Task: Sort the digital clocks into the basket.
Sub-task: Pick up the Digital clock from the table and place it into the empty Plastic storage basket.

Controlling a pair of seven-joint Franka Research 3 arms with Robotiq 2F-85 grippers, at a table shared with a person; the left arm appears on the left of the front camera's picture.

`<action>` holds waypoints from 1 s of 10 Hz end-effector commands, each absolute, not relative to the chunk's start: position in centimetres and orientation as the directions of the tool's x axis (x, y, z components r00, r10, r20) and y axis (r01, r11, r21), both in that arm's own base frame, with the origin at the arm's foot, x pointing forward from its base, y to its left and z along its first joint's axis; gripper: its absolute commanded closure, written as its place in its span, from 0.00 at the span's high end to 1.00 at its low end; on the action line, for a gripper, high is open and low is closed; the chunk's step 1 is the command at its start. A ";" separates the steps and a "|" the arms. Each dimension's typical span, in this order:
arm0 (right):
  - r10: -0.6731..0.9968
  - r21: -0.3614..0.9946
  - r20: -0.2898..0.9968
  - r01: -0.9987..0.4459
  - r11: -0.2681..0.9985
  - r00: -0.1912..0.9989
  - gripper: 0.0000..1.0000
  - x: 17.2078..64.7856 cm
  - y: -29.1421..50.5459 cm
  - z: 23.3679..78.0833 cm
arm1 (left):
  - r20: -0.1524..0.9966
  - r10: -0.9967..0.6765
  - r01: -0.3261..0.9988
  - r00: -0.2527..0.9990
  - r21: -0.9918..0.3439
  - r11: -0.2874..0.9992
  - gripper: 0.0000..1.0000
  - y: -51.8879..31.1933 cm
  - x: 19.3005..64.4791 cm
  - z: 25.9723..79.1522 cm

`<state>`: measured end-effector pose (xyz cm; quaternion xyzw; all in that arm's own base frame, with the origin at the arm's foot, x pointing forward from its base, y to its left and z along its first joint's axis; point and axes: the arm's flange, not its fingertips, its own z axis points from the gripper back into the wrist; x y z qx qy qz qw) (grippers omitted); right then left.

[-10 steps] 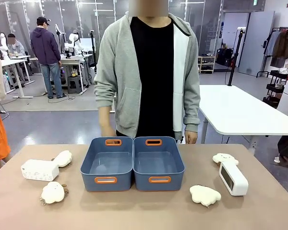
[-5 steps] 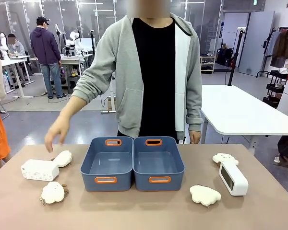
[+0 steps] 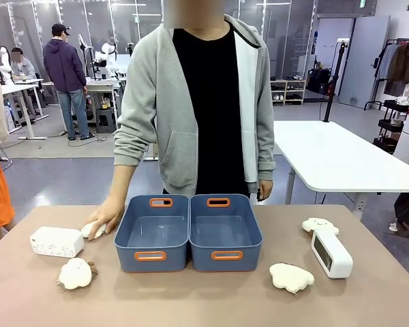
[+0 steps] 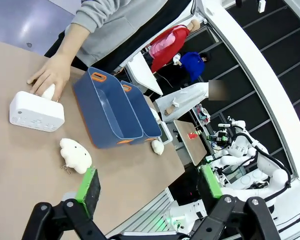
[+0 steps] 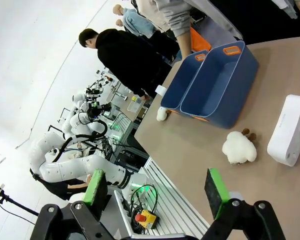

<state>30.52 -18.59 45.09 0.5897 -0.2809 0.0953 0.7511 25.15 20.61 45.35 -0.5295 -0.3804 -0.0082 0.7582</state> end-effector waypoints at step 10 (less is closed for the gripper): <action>-0.193 0.824 0.550 -0.492 0.279 0.812 1.00 30.6 -18.6 45.2 | 0.592 0.397 0.431 0.702 -0.796 0.425 1.00 20.7 25.4 45.5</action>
